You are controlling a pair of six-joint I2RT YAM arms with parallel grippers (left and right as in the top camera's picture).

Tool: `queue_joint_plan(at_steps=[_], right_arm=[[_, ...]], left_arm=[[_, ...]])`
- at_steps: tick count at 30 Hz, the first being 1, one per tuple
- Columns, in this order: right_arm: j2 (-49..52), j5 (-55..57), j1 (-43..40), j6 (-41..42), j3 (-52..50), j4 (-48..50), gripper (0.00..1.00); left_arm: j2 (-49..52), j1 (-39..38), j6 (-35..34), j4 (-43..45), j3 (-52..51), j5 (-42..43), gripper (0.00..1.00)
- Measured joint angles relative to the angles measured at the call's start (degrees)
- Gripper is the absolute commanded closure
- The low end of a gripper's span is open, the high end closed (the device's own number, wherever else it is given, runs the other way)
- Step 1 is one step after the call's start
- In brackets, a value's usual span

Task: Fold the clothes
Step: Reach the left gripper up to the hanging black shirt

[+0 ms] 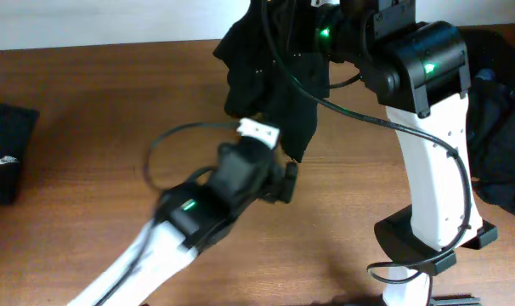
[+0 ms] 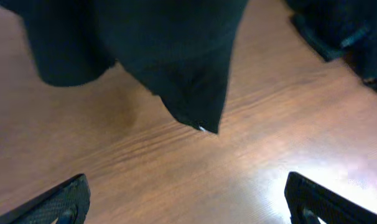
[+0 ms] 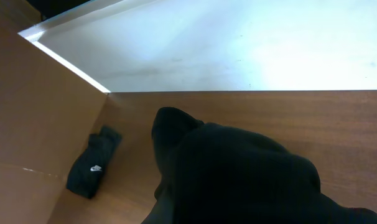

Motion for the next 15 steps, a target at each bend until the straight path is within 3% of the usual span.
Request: queue_joint_plan(at_steps=[7,13,14,15], right_arm=[[0.0,-0.7,0.0,0.0,0.0,0.0,0.96],[0.0,-0.9,0.0,0.0,0.0,-0.5,0.96],[0.0,-0.9,0.0,0.0,0.0,-0.5,0.96],[0.0,-0.9,0.1,0.0,0.0,-0.6,0.96]], left_arm=[[14.1,0.0,-6.1,8.8,-0.1,-0.6,0.00],[18.4,0.0,-7.9,16.2,-0.1,-0.9,0.02],[18.7,0.0,-8.0,17.0,-0.1,-0.9,0.05],[18.9,0.0,-8.2,18.2,-0.1,-0.9,0.16]])
